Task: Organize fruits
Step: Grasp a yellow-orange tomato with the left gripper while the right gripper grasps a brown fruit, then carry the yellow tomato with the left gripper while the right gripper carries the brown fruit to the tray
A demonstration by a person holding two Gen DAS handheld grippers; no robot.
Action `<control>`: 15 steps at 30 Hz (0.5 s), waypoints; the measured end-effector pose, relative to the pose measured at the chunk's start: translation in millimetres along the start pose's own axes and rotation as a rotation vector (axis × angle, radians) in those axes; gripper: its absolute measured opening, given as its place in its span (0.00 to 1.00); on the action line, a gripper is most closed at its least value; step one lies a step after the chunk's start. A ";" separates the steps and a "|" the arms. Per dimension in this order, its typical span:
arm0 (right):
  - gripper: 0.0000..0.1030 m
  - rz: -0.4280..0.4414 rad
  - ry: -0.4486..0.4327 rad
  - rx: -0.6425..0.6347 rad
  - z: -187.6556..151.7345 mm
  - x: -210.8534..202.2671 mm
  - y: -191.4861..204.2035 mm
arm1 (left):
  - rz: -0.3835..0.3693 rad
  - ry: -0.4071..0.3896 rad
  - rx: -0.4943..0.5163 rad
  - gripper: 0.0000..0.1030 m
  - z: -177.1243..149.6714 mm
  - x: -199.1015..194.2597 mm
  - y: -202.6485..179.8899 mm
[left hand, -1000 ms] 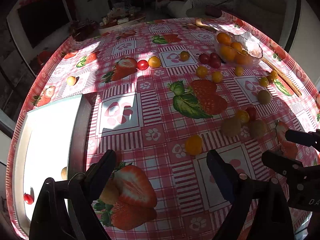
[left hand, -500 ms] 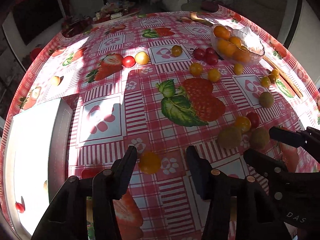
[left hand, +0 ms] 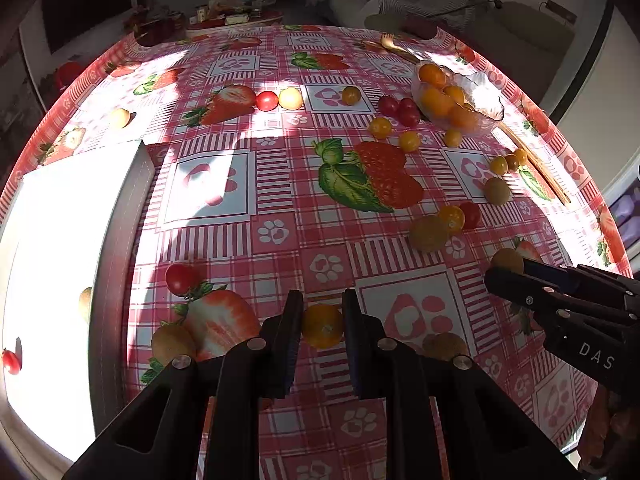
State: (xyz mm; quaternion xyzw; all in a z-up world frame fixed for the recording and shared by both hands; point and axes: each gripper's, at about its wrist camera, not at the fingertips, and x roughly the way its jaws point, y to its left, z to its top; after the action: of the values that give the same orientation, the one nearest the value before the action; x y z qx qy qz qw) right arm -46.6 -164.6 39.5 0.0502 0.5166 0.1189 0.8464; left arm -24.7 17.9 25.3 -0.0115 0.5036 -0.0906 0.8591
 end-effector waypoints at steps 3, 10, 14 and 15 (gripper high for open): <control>0.30 0.016 0.003 0.013 -6.1 -6.6 0.1 | -0.005 -0.004 -0.010 0.21 -7.7 -8.5 2.6; 0.30 0.036 0.007 0.031 -17.9 -19.5 2.3 | -0.003 -0.018 -0.019 0.21 -22.8 -28.1 5.2; 0.30 0.038 0.008 0.031 -22.0 -24.9 5.5 | -0.001 -0.036 -0.026 0.21 -29.0 -40.1 7.5; 0.30 0.038 0.007 0.030 -23.2 -26.9 6.6 | 0.000 -0.039 -0.028 0.21 -30.5 -43.1 8.7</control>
State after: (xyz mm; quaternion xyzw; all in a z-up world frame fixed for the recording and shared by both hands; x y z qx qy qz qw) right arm -79.9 -165.8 53.4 0.0723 0.5201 0.1272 0.8415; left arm -70.5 35.9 46.5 -0.0254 0.4878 -0.0832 0.8686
